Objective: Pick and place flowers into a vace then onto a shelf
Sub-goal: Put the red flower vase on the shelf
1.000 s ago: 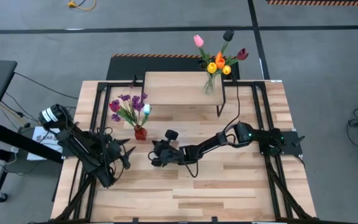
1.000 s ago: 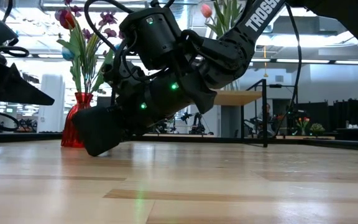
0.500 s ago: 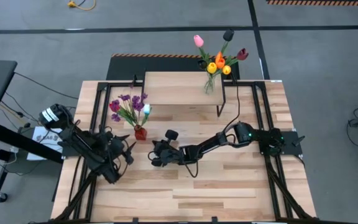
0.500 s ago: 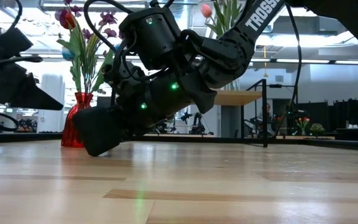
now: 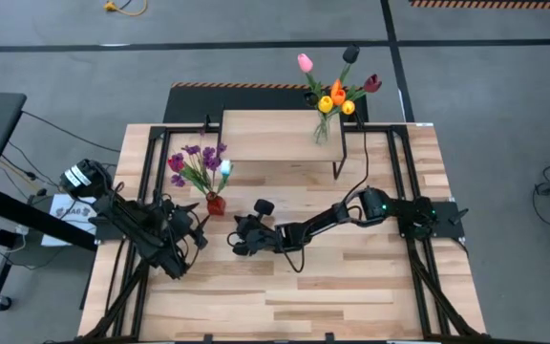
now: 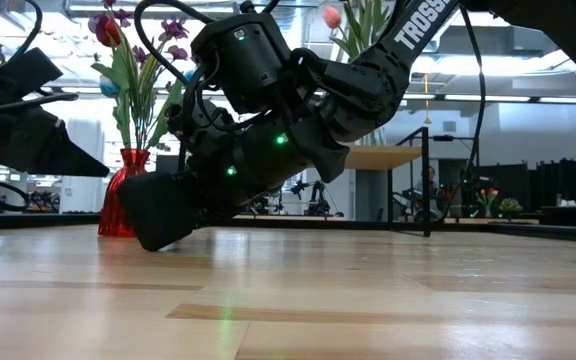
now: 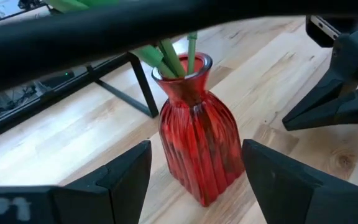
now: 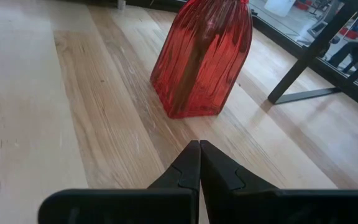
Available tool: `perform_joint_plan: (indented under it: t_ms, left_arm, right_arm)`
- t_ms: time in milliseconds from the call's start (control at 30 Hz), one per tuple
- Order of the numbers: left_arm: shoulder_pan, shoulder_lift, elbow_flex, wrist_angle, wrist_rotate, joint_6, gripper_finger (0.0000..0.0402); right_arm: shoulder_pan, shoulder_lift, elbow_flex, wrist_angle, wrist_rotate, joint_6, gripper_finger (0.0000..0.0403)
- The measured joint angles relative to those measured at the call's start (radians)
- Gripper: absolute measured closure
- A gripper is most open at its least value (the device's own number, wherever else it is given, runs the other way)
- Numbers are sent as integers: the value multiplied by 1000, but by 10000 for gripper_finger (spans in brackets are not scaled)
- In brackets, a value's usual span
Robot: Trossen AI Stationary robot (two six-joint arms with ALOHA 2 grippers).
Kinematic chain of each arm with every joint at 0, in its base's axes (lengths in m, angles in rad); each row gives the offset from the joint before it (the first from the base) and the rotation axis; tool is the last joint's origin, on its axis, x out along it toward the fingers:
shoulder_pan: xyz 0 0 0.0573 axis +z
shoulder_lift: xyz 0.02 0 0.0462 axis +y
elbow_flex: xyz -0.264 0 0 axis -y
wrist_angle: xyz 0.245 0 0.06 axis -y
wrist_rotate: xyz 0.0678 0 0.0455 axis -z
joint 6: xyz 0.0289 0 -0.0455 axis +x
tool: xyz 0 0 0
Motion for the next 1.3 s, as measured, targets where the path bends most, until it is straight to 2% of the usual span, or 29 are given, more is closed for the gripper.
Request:
perform_joint_plan:
  t_ms: [400, 633, 967, 1300]
  left_arm:
    - [0, 0, 0, 5, 27, -30, 158]
    - [0, 0, 0, 9, -17, -47, 158]
    - [0, 0, 0, 10, -28, -40, 158]
    - [-5, 0, -51, 30, -51, -40, 158]
  right_arm:
    - [0, 0, 0, 0, 0, -1, 403]
    - [1, 0, 0, 0, 0, -1, 403]
    - [1, 0, 0, 0, 0, -1, 403]
    - [1, 1, 0, -3, 1, -1, 403]
